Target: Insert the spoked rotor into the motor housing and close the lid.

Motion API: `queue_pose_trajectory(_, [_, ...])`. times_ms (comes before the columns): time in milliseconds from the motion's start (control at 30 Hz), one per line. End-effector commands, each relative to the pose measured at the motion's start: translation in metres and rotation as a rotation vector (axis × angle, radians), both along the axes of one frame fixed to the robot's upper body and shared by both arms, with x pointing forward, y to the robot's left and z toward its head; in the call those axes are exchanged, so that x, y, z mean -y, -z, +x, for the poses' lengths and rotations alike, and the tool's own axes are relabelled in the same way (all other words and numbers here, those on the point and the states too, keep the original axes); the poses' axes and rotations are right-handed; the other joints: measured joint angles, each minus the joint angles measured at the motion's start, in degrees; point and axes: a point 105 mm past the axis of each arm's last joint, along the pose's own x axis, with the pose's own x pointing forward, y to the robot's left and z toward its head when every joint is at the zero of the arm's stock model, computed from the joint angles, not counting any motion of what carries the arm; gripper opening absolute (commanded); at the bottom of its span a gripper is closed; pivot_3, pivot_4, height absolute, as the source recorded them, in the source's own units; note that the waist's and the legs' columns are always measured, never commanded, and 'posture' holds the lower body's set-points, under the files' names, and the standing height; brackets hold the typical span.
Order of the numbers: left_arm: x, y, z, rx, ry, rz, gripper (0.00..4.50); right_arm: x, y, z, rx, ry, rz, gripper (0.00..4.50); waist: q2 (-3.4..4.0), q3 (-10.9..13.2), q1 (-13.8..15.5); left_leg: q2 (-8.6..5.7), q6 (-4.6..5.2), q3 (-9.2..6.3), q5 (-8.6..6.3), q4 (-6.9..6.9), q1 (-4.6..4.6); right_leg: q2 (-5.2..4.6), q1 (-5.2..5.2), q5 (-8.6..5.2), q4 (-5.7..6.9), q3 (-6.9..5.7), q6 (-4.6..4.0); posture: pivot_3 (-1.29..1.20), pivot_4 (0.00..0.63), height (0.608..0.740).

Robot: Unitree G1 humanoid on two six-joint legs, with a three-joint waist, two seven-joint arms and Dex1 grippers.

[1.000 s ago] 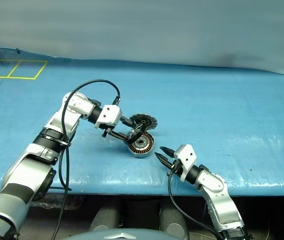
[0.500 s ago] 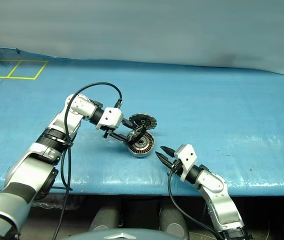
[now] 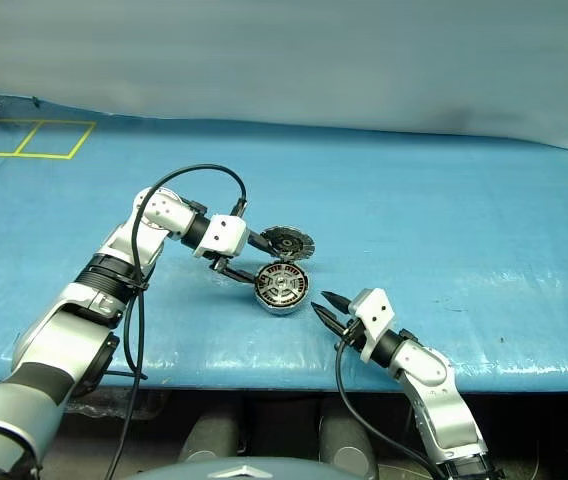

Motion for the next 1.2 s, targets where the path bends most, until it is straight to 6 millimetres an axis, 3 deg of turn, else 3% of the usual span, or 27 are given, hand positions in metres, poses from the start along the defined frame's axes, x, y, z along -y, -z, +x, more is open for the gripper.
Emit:
queue_pose_trajectory(33, [0.005,-0.015,0.005,0.058,0.01,-0.027,3.04,0.0,-0.007,0.0,0.038,0.002,0.003,1.33,0.0,0.0,0.0,0.0,0.0,0.0,0.0,0.0,0.0,0.0,0.0,0.0,0.0,0.0,0.0,0.0,0.15,0.74])
queue_pose_trajectory(700, [-0.014,-0.021,-0.015,-0.138,-0.169,-0.271,3.04,0.009,-0.011,0.017,0.004,0.074,-0.024,1.33,0.01,0.0,-0.2,0.02,0.0,-0.01,0.0,-0.02,0.03,-0.01,0.01,0.0,0.0,0.0,0.0,0.0,0.15,0.74])
queue_pose_trajectory(933, [-0.021,-0.013,-0.019,-0.219,-0.286,-0.384,3.04,0.006,-0.016,0.021,0.004,0.057,-0.013,1.33,0.01,0.0,-0.2,0.02,0.0,-0.01,0.0,-0.03,0.04,0.0,0.02,0.0,0.0,-0.01,0.0,0.0,0.15,0.74])
queue_pose_trajectory(1100, [-0.03,-0.004,-0.019,-0.266,-0.405,-0.487,3.07,0.005,-0.02,0.024,0.011,0.057,-0.008,0.06,0.01,0.0,-0.2,0.02,0.0,0.0,0.0,-0.04,0.07,-0.01,0.03,0.0,0.0,0.0,0.0,0.0,0.15,0.74])
queue_pose_trajectory(1200, [-0.03,-0.001,-0.02,-0.271,-0.445,-0.527,3.07,0.006,-0.02,0.026,0.021,0.06,-0.021,0.02,0.01,0.0,-0.1,0.02,0.0,-0.01,0.0,-0.04,0.07,-0.01,0.03,0.0,0.0,-0.01,0.0,0.0,0.15,0.74])
